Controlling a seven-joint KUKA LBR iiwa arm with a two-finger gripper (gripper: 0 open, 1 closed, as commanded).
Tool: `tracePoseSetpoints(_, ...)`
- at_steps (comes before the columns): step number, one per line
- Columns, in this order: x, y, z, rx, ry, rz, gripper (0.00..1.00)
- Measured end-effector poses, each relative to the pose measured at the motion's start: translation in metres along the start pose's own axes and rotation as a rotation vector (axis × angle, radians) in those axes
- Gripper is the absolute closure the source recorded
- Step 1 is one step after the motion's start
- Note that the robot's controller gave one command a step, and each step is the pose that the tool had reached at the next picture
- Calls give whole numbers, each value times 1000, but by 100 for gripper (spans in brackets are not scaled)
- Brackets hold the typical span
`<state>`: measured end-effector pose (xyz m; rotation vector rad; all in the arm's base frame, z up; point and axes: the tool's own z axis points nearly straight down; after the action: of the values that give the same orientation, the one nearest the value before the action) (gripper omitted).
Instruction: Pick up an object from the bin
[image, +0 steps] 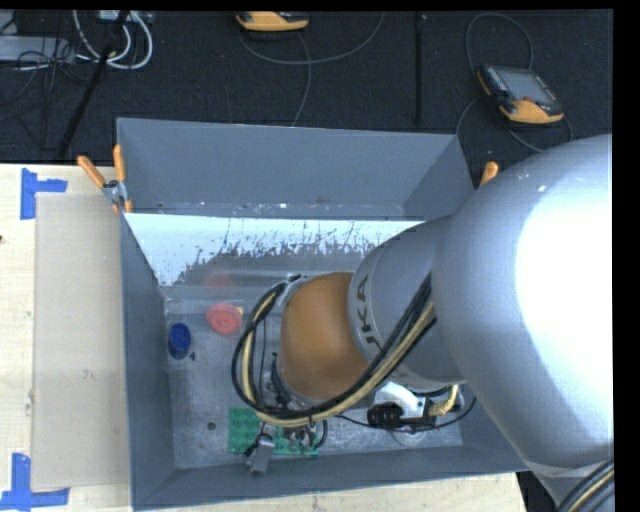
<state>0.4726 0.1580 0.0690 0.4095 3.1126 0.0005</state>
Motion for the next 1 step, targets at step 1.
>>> tracePoseSetpoints(1,-5,1,-4,-7,-16,5,100)
